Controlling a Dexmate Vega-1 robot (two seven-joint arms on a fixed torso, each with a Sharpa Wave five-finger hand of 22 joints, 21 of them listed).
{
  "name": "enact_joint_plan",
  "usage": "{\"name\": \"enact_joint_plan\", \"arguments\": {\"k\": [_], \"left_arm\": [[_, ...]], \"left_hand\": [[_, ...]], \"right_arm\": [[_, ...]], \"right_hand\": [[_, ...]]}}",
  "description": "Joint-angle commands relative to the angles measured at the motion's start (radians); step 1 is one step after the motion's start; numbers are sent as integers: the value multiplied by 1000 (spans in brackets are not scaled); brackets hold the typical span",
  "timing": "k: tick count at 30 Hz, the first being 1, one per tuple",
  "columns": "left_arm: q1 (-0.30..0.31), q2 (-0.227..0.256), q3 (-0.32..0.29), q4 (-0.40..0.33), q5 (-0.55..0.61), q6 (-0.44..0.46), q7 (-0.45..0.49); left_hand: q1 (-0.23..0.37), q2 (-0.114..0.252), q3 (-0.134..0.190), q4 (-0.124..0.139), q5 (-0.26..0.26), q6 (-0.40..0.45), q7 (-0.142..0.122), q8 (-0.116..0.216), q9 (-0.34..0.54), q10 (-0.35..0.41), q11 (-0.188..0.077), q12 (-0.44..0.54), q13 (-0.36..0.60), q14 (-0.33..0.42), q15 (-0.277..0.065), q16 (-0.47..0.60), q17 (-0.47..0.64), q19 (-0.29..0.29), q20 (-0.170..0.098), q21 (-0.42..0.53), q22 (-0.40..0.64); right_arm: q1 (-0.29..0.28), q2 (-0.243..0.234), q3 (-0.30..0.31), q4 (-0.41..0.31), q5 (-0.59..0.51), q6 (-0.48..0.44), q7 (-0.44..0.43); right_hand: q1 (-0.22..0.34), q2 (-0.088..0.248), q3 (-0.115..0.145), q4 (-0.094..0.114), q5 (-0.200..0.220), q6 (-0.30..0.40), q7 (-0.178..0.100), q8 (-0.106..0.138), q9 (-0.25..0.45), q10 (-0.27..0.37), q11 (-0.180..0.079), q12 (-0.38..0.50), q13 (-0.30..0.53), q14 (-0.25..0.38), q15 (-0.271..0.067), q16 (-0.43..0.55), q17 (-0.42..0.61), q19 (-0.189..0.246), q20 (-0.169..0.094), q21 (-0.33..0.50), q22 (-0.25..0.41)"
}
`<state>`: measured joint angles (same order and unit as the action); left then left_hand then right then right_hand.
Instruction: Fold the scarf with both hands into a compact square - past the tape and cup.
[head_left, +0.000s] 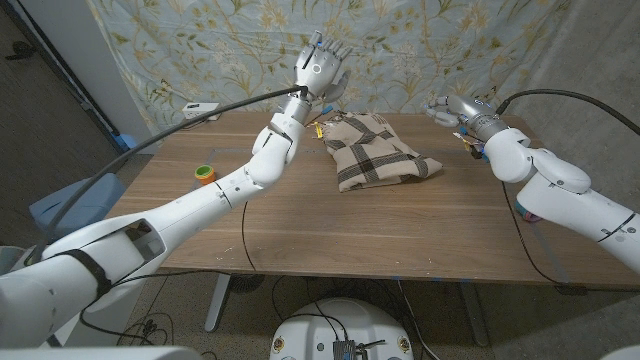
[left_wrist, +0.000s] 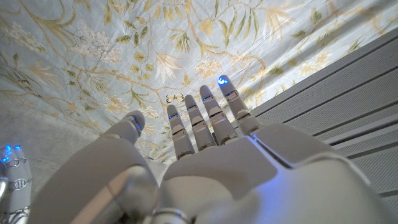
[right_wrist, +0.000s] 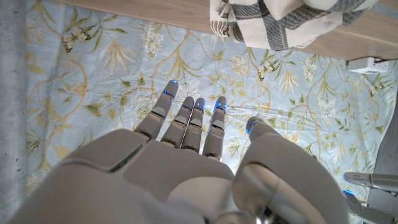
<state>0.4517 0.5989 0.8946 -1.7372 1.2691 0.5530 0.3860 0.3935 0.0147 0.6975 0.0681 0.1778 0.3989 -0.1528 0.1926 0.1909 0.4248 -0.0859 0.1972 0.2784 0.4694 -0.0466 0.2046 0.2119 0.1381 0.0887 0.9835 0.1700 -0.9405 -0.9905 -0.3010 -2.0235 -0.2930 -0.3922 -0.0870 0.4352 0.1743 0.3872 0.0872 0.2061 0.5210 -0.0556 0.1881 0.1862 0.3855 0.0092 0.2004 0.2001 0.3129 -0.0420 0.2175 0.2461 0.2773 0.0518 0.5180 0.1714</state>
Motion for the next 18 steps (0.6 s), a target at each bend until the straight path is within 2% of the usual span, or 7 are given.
{"name": "enact_joint_plan", "arguments": {"k": [1,2,5,10,14,15,18], "left_arm": [[179,49,-216,-193,-292,-89,-6],[187,52,-226,-198,-304,-94,-4],[217,61,-258,-222,-355,-104,-17],[278,61,-352,-257,-555,-176,-28],[308,64,-400,-263,-661,-217,-27],[320,65,-424,-265,-721,-238,-43],[338,63,-452,-257,-797,-271,-41]], "left_hand": [[-5,16,-1,-4,7,4,22,3,1,5,21,5,-1,-9,-46,11,7,-11,6,-9,4],[-7,21,-3,-8,8,6,33,4,1,2,34,4,-4,-13,-38,12,7,-18,10,-14,5],[-12,26,-6,-7,10,0,41,1,1,0,38,4,-6,-17,-32,12,8,-22,14,-18,5],[-32,36,-13,-2,12,-30,56,-9,1,-22,59,-1,-13,-39,-7,8,8,-36,25,-30,7],[-45,45,-16,1,13,-41,67,-10,1,-33,74,-2,-17,-52,12,6,9,-49,35,-40,8],[-47,46,-16,1,13,-39,74,-8,1,-33,74,-1,-18,-53,12,6,8,-51,35,-41,8],[-51,50,-15,-1,14,-48,81,-10,1,-42,84,-3,-20,-66,18,1,6,-58,32,-46,9]], "right_arm": [[-23,46,62,62,212,186,-87],[-25,50,65,64,225,197,-91],[-32,64,75,76,260,242,-106],[-44,84,82,87,302,293,-127],[-55,96,89,87,340,314,-131],[-62,109,96,92,373,332,-127],[-73,130,106,107,432,375,-116]], "right_hand": [[14,0,3,-8,-5,-8,3,-1,2,-5,3,-3,2,-4,-6,6,2,0,2,-3,3],[15,0,4,-9,-5,-9,4,-2,2,-5,5,-3,2,-5,-4,6,2,0,1,-3,3],[15,1,4,-10,-7,-15,5,-3,2,-8,5,-4,2,-8,-4,7,3,-1,1,-5,3],[3,-6,-4,-7,-18,-73,4,-16,2,-44,11,-13,2,-23,4,11,11,-10,3,-17,4],[-6,-10,-10,-6,-22,-104,3,-18,3,-65,13,-16,3,-33,9,12,16,-16,7,-25,4],[-8,-12,-12,-5,-23,-107,2,-17,3,-67,14,-16,3,-37,10,11,16,-18,8,-27,4],[-14,-15,-16,-5,-24,-119,1,-16,3,-77,19,-16,3,-46,16,10,18,-27,15,-34,4]]}}
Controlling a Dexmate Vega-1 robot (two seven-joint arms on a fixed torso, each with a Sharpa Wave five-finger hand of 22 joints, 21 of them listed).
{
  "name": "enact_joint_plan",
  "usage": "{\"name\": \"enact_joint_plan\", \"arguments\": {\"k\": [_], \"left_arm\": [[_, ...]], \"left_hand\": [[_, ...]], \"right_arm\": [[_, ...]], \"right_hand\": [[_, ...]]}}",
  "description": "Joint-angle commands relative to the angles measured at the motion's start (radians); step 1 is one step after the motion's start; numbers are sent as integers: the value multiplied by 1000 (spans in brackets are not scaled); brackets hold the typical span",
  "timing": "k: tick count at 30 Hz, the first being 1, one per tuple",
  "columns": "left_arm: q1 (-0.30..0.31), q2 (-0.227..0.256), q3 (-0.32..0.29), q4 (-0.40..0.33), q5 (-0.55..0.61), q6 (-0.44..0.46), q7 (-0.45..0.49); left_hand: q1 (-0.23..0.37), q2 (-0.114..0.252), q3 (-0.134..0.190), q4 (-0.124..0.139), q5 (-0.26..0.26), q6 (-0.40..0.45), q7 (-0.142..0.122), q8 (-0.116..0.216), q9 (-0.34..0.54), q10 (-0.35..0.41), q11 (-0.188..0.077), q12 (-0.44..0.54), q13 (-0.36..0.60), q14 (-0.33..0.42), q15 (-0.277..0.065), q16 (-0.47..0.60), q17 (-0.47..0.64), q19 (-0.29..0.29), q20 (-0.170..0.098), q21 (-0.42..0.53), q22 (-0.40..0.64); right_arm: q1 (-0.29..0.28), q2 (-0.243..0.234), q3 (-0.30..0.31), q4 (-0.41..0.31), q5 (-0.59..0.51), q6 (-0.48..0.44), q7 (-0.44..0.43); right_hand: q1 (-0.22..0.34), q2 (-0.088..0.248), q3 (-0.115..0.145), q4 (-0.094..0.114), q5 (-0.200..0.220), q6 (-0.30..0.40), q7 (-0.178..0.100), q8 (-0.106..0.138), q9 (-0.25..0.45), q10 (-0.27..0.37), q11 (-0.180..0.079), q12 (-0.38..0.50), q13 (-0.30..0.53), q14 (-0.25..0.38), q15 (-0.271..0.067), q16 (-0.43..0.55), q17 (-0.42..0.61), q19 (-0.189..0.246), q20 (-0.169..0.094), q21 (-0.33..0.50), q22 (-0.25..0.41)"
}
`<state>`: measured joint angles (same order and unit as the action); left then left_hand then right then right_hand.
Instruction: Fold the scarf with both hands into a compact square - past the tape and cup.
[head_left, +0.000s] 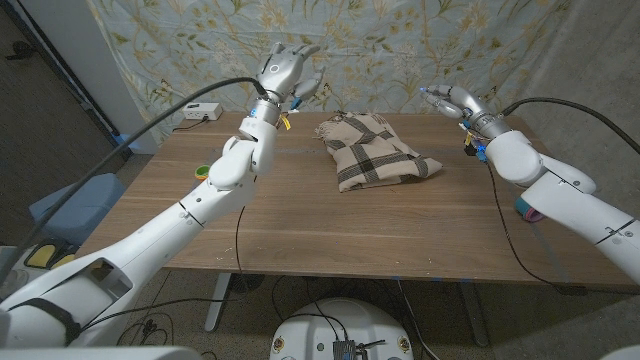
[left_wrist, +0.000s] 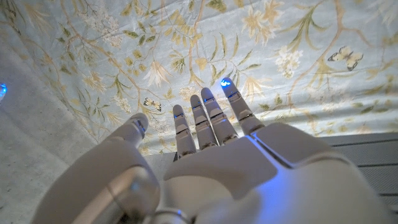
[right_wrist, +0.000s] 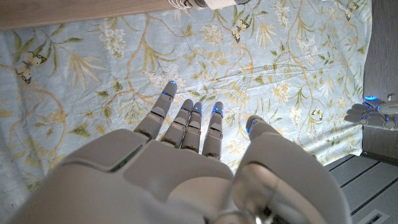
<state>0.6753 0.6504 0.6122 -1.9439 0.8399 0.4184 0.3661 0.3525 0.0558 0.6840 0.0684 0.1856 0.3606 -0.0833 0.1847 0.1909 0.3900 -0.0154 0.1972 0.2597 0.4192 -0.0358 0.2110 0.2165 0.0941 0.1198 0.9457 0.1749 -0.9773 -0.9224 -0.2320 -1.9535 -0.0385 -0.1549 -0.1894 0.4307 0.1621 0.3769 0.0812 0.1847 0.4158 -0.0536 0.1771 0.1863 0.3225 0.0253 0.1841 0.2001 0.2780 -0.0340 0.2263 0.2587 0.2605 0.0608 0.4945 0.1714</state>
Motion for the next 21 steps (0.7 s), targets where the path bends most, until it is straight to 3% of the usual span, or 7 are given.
{"name": "enact_joint_plan", "arguments": {"k": [1,12,16,21], "left_arm": [[120,13,-178,-49,-390,-145,-22],[162,40,-258,19,-662,-299,-71],[160,47,-268,66,-751,-368,-104],[156,49,-280,127,-845,-443,-135]], "left_hand": [[-11,11,-1,-1,6,-12,15,-2,1,-9,17,-3,-2,-17,10,-6,0,-15,2,-10,4],[-37,31,-2,-5,5,-88,25,-12,-1,-78,48,-12,-18,-86,64,-22,-11,-68,31,-45,4],[-56,41,-7,3,0,-110,35,-10,-2,-93,69,-9,-25,-124,68,-28,-14,-93,37,-61,4],[-69,46,-11,9,-3,-128,36,-11,-2,-109,73,-10,-29,-146,65,-30,-17,-107,36,-71,5]], "right_arm": [[-41,68,40,40,194,147,-12],[-69,108,52,58,299,203,-13],[-78,129,56,76,335,235,-17],[-99,167,75,95,384,281,-43]], "right_hand": [[-10,-2,-6,0,-3,-17,1,-4,3,-16,2,0,3,-13,10,2,6,-12,7,-12,4],[-21,-21,-21,-7,-6,-51,7,-4,3,-35,18,1,4,-30,28,-1,6,-21,24,-24,5],[-35,-34,-31,-5,-7,-60,10,-2,3,-47,26,1,4,-42,38,-4,6,-29,31,-31,5],[-44,-43,-39,-5,-7,-67,15,0,3,-53,31,1,4,-48,46,-6,5,-35,36,-37,5]]}}
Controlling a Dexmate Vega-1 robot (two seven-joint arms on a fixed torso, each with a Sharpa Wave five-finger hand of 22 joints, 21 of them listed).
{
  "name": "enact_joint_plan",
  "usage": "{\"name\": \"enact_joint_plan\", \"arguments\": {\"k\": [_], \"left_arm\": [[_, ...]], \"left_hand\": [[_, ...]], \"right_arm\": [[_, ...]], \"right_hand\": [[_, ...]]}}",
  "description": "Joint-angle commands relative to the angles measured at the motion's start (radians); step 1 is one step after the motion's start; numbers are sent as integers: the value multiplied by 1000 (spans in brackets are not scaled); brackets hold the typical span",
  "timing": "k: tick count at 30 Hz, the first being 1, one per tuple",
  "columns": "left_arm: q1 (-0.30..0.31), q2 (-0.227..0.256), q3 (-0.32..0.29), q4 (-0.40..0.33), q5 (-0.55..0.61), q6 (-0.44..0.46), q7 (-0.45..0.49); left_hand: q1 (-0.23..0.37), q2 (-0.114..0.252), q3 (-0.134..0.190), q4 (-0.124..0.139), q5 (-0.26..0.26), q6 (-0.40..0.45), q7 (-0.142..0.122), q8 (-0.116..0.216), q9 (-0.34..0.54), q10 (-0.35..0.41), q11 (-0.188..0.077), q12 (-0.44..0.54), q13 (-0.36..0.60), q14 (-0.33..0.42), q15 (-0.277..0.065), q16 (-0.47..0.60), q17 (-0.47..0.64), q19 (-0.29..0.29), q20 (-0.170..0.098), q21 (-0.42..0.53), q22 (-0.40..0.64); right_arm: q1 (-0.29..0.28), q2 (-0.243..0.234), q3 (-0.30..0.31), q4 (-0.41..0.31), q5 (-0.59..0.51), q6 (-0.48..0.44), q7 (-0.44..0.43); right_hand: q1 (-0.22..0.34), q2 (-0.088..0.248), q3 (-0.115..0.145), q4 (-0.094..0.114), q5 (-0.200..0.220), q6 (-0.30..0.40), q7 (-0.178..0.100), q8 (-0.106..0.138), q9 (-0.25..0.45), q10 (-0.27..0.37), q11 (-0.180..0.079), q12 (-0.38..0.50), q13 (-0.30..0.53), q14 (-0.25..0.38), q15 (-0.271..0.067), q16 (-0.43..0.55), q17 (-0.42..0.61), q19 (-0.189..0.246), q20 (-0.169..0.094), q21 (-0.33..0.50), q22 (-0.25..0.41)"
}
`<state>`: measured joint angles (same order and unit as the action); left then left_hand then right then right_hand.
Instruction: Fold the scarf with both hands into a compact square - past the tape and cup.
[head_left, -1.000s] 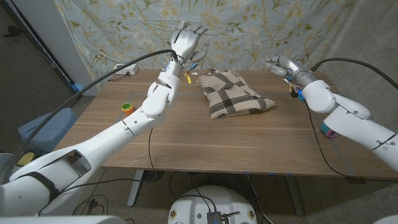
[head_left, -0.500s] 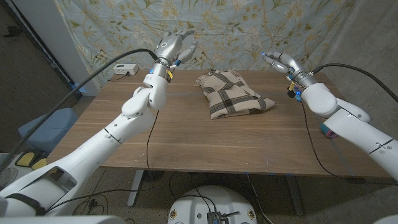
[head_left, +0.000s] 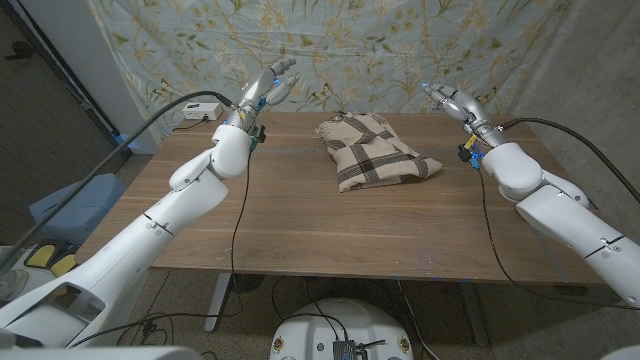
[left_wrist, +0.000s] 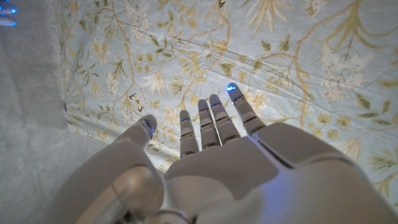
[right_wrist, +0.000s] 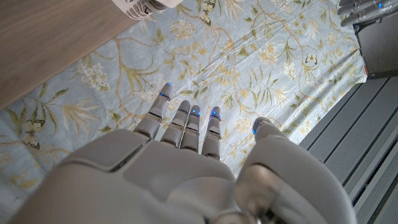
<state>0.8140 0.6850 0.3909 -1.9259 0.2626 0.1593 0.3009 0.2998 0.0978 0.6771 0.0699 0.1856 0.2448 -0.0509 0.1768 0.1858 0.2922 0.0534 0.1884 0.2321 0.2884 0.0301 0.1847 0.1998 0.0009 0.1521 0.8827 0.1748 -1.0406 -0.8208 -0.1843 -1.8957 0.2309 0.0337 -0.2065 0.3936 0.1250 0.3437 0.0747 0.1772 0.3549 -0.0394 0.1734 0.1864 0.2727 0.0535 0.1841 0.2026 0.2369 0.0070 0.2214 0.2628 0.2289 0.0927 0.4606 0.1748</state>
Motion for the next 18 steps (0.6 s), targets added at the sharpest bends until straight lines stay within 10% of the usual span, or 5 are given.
{"name": "enact_joint_plan", "arguments": {"k": [1,7,18], "left_arm": [[15,15,-60,123,-285,-199,-78],[-17,17,-53,280,-449,-370,-221],[-32,19,-46,392,-562,-391,-273]], "left_hand": [[-19,3,-6,8,-4,-11,0,-1,3,-14,3,-1,-3,-19,-5,-4,-1,-17,-2,-10,5],[-46,13,-13,16,-9,-66,-9,-6,0,-67,-1,-6,-16,-87,6,-11,-12,-48,-6,-35,5],[-74,18,-24,33,-13,-85,-6,-1,-1,-98,-5,-5,-24,-115,17,-7,-16,-77,-10,-54,5]], "right_arm": [[-40,72,31,43,129,104,-24],[-48,111,41,65,169,112,-64],[-64,86,4,-83,49,-135,-246]], "right_hand": [[-8,-7,-7,2,0,-5,2,4,3,-4,3,2,2,-7,5,-1,1,-4,4,-3,2],[-12,-17,-12,-4,2,5,12,12,3,0,11,7,2,-5,9,0,-2,-2,0,-6,2],[-9,-5,-9,-14,8,29,33,23,3,2,23,11,2,-25,19,-5,-5,-11,-22,-18,2]]}}
